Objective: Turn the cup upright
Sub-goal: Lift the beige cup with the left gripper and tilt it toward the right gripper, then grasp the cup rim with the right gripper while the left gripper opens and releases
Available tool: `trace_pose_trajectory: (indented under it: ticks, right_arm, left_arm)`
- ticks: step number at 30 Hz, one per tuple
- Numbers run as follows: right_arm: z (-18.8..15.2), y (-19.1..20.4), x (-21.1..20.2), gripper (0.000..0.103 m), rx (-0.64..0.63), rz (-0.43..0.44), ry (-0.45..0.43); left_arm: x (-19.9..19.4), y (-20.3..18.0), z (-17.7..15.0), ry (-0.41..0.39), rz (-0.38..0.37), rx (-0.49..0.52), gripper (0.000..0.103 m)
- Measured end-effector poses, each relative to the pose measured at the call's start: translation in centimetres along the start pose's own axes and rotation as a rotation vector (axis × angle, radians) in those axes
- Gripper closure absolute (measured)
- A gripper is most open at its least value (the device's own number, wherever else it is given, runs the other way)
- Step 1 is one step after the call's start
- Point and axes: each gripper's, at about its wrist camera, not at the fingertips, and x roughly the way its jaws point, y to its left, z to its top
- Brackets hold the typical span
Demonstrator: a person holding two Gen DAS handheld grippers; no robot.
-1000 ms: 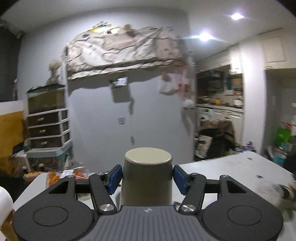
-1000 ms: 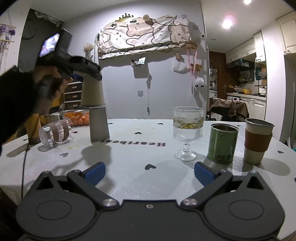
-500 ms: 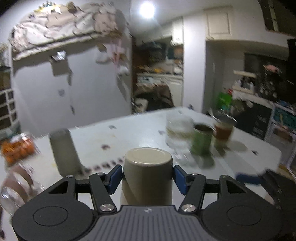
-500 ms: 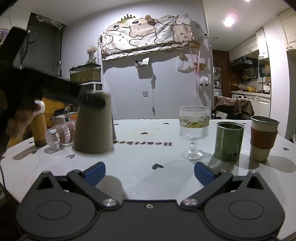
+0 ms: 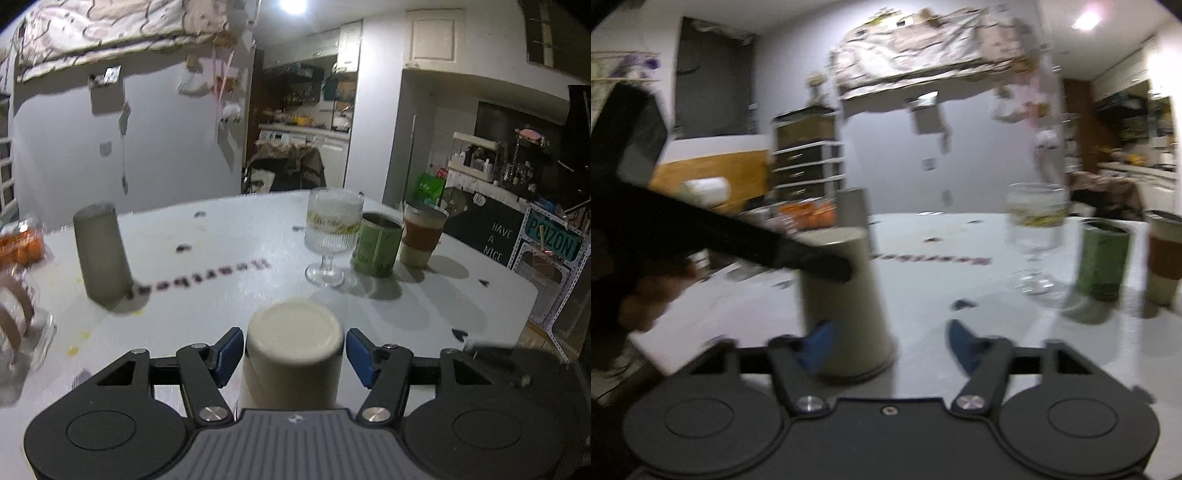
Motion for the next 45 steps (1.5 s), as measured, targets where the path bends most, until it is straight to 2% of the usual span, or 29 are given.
trace_pose_trajectory:
  ticks: [2,4,7,9,10,11,13,15,16,18,25,30,35,37,40,41,43,45]
  right_arm:
    - [0.0,0.7,0.1,0.054,-0.020,0.051,0.007]
    - [0.1,1.3,0.3,0.061,-0.035,0.114,0.015]
    - [0.1,2.1,0.9,0.066,-0.046,0.198,0.041]
    - [0.0,2.5,1.5,0.070,-0.042,0.243,0.069]
    - [0.0,2.6,2.0,0.072,-0.036,0.263,0.088]
    - [0.0,2.7,2.5,0.074,-0.027,0.277,0.106]
    - [-0.2,2.6,3.6,0.080,0.002,0.285,0.143]
    - [-0.3,2.5,4.2,0.084,0.034,0.258,0.163]
    - [-0.3,2.2,4.5,0.091,0.058,0.253,0.171]
    - [-0.4,1.8,4.6,0.097,0.105,0.264,0.175]
    - [-0.3,1.6,4.5,0.096,0.140,0.226,0.171]
    - [-0.1,1.1,3.7,0.088,0.152,0.201,0.167]
    - [-0.1,0.1,3.9,0.088,0.167,0.181,0.170]
    - [-0.1,0.0,4.0,0.088,0.168,0.177,0.173]
    - [0.0,0.1,4.1,0.088,0.164,0.167,0.172]
    - [0.1,0.1,4.1,0.088,0.162,0.162,0.173]
    - [0.1,0.1,4.0,0.088,0.165,0.150,0.175]
    - [0.2,-0.3,4.1,0.088,0.177,0.140,0.176]
  left_arm:
    - [0.2,-0.2,0.6,-0.029,-0.004,0.020,0.030]
    - [0.5,-0.3,1.1,-0.051,0.003,0.039,0.029]
    - [1.6,-0.2,1.6,-0.045,0.009,0.037,0.030]
    - [2.2,0.3,1.8,-0.025,0.005,0.014,0.035]
    - [2.4,0.6,1.8,-0.016,-0.001,0.000,0.045]
    - [2.4,0.9,1.7,-0.010,-0.014,-0.019,0.049]
    - [2.0,1.4,1.6,-0.006,-0.035,-0.058,0.052]
    - [1.1,1.5,1.3,-0.020,-0.039,-0.061,0.054]
    - [0.5,1.6,1.2,-0.028,-0.041,-0.061,0.055]
    - [-0.7,1.7,0.8,-0.042,-0.040,-0.070,0.055]
    - [-4.5,1.6,-1.4,-0.121,-0.010,-0.103,0.055]
    - [-6.1,1.5,-3.5,-0.183,0.001,-0.132,0.055]
    - [-7.6,0.9,-5.4,-0.227,0.027,-0.142,0.055]
    - [-7.9,0.9,-6.2,-0.223,0.020,-0.150,0.055]
    - [-7.2,1.3,-7.2,-0.166,0.017,-0.182,0.055]
    - [-7.1,1.4,-7.6,-0.172,0.034,-0.176,0.055]
    - [-6.6,1.5,-8.1,-0.131,0.064,-0.160,0.054]
    - [-6.5,2.1,-8.5,-0.133,0.030,-0.196,0.054]
